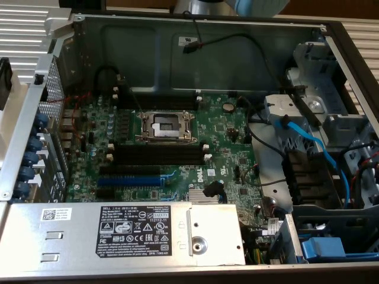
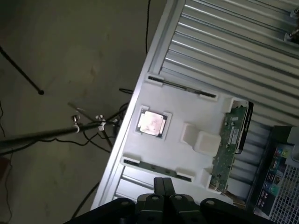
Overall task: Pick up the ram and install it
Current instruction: 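Pick up the ram and move it above insertion slot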
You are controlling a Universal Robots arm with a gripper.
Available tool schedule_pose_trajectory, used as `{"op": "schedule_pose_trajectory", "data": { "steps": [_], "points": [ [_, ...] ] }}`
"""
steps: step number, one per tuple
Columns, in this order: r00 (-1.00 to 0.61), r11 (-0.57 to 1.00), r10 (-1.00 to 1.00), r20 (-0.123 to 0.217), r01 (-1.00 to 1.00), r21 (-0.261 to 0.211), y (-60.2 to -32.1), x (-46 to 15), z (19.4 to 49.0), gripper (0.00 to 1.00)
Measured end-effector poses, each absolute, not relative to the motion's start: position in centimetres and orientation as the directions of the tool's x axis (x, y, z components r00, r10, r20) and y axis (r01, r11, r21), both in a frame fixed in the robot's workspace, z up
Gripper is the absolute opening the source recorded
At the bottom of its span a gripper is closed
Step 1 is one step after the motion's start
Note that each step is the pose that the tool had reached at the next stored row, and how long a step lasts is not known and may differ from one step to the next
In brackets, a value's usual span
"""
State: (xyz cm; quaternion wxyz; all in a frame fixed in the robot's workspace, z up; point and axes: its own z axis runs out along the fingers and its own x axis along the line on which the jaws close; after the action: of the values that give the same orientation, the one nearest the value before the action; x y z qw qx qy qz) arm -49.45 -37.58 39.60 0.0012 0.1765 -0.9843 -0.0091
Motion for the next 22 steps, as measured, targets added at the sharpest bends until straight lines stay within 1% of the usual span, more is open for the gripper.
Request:
{"op": "schedule_pose_trajectory", "data": {
  "steps": [10, 22],
  "points": [
    [-0.860, 0.859, -0.511, 0.000, -0.511, 0.019, -37.58, -49.45, 39.58, 0.10],
    [-0.728, 0.728, -0.686, 0.000, -0.686, 0.019, -37.59, -49.44, 39.57, 0.10]
  ]
}}
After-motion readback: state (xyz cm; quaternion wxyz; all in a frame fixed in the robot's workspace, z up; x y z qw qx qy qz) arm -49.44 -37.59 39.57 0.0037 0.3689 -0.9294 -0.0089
